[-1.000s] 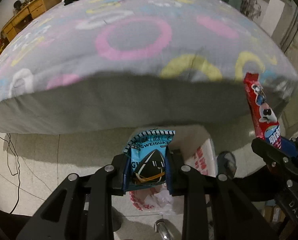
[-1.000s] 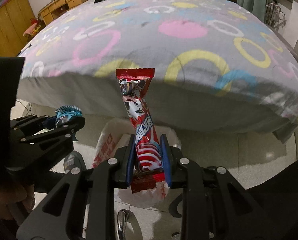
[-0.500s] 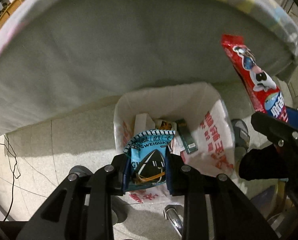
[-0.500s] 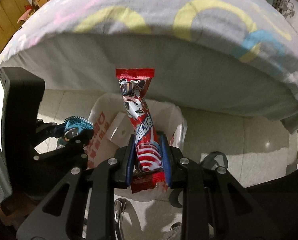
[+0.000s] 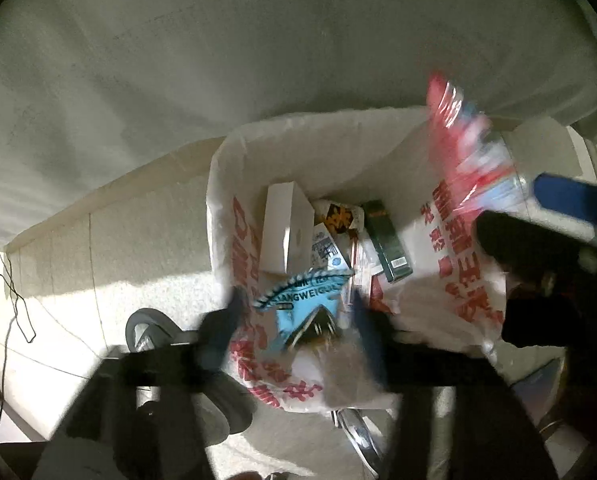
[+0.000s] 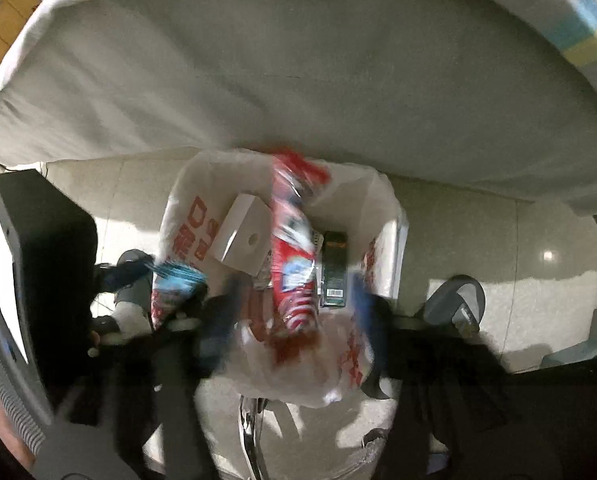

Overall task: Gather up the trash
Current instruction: 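Open both tools to drop the packet and candy stick into the bag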

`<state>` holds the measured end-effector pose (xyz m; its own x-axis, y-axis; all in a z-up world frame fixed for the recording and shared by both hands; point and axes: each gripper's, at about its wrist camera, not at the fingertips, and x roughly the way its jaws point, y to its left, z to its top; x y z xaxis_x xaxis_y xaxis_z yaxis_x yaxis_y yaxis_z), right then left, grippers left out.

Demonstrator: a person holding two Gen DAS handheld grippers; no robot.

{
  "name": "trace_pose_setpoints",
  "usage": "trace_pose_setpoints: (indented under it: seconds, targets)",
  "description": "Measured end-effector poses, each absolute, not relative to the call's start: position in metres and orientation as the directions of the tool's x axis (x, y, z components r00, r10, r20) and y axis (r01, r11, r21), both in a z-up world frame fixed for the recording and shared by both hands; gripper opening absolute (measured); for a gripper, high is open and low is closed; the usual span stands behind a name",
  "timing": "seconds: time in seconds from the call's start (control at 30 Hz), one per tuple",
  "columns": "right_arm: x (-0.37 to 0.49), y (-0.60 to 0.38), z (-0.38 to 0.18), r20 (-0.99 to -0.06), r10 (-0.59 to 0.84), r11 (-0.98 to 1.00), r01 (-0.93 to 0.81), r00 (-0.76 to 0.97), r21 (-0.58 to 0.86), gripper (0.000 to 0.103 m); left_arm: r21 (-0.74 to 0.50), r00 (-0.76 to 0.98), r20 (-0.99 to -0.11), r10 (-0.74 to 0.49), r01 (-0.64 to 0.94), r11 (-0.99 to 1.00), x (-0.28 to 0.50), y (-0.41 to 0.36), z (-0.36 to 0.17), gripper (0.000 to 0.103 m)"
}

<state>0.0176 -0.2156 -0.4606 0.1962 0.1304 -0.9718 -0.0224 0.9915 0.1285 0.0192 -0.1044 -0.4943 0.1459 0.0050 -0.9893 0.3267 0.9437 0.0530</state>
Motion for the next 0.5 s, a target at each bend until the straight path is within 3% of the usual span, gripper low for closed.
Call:
trace_pose_setpoints:
  seconds: [0.03, 0.13, 0.5]
  targets:
    - [0.018, -0.216, -0.462, -0.973, 0.126, 0.992, -0.022, 0.194, 0.124, 0.066, 0.058, 0.152, -0.988, 0.008, 0.322, 0.945, 0.019, -0.104, -0.494, 0.083]
    - [0.018, -0.218, -0.459, -0.972, 0.122, 0.992, -0.021, 0.201, 0.121, 0.073, 0.068, 0.155, -0.988, 0.019, 0.314, 0.947, 0.019, -0.102, -0.495, 0.083]
    - [0.003, -0.232, -0.419, -0.949, 0.128, 0.989, 0.036, 0.289, 0.145, 0.075, 0.031, 0.242, -0.969, -0.052, 0.329, 0.944, 0.011, -0.107, -0.452, 0.084]
